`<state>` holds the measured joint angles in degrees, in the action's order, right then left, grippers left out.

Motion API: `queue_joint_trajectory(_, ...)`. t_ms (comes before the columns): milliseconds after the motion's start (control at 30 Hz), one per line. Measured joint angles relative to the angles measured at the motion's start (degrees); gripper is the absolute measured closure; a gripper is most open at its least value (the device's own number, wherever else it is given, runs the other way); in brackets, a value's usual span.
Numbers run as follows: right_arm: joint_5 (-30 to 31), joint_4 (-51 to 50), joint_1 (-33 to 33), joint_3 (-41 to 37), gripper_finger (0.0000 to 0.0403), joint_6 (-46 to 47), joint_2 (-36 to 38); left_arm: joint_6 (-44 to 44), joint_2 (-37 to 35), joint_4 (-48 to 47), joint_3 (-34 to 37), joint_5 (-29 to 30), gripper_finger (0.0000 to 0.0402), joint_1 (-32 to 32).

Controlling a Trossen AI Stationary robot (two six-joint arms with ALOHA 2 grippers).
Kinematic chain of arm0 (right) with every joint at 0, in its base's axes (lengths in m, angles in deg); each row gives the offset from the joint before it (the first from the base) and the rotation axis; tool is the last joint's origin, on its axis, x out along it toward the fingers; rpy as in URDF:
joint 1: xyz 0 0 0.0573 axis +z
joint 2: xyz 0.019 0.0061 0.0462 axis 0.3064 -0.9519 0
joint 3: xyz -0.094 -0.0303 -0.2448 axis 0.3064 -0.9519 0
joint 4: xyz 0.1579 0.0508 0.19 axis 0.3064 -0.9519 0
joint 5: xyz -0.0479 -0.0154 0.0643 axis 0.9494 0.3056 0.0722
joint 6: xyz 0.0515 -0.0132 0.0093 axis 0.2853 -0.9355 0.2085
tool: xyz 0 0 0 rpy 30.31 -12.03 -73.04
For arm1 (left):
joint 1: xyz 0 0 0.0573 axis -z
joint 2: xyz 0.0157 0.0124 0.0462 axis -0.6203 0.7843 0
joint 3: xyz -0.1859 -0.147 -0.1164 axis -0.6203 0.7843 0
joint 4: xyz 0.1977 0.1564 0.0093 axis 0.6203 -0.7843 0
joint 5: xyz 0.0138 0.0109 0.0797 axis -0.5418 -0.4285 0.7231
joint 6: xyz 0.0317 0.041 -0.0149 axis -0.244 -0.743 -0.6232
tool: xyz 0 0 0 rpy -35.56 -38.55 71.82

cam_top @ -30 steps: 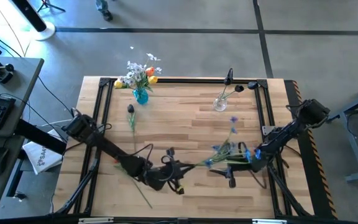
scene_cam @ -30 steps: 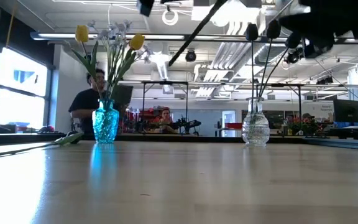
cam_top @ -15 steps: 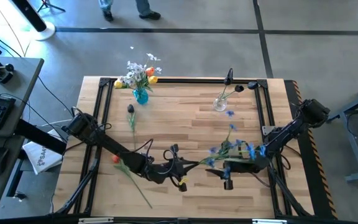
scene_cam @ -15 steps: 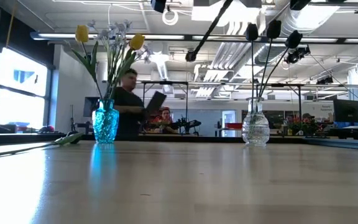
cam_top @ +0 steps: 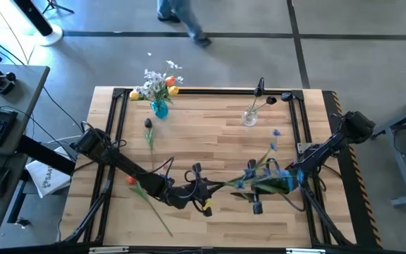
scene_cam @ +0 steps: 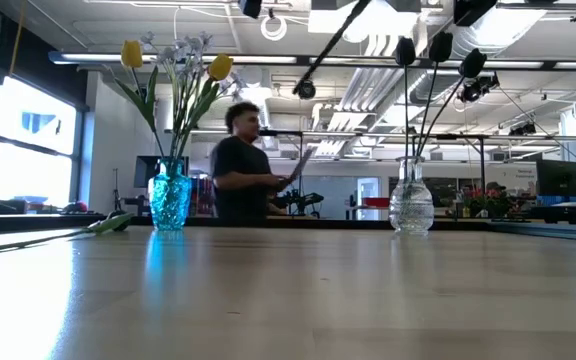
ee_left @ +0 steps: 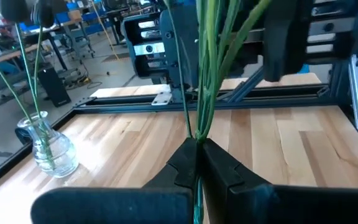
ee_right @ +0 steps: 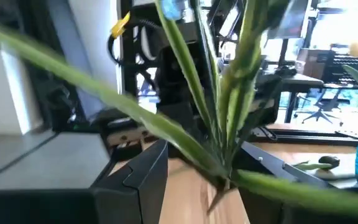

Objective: Sort flowers into vase by color
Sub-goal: Put the white flowers into the transparent vase

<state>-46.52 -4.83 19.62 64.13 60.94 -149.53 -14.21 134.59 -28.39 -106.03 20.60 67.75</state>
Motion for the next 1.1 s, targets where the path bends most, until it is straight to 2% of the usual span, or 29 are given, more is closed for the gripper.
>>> queue_joint_trajectory(167, -0.01, -9.83, 2.09, 0.0, 0.0224, 2.3, 4.2, -1.15, 0.02, -0.13, 0.0, 1.36, 0.0401, 0.86)
queue_joint_trajectory(367, -0.47, -21.01, 1.42, 0.0, 0.0168, 13.34, 5.77, -1.15, 0.02, -0.02, 0.0, 4.67, 0.0401, 0.89)
queue_joint_trajectory(467, 0.42, -22.24, -0.67, -0.01, 0.015, 18.51, 4.25, -1.13, 0.02, -0.08, 0.0, 4.81, 0.0401, 0.88)
queue_joint_trajectory(600, 3.15, -17.98, -2.85, -0.13, 0.0149, 17.75, 1.4, -1.08, 0.02, -0.07, 0.0, 4.75, 0.0401, 0.81)
queue_joint_trajectory(800, 5.49, -2.07, -2.94, -0.13, 0.0171, 5.95, 0.29, -0.71, 0.02, -0.08, 0.0, 4.41, 0.0401, 0.79)
queue_joint_trajectory(933, 1.19, 2.58, -3.63, -0.13, 0.0195, 4.32, 0.29, -0.41, 0.02, -0.02, 0.0, 3.69, 0.0401, 0.62)
queue_joint_trajectory(1100, -3.43, 2.36, -5.6, -0.13, 0.0224, 7.18, 0.29, 0.84, 0.02, -0.04, 0.0, 3.39, 0.0401, -0.04)
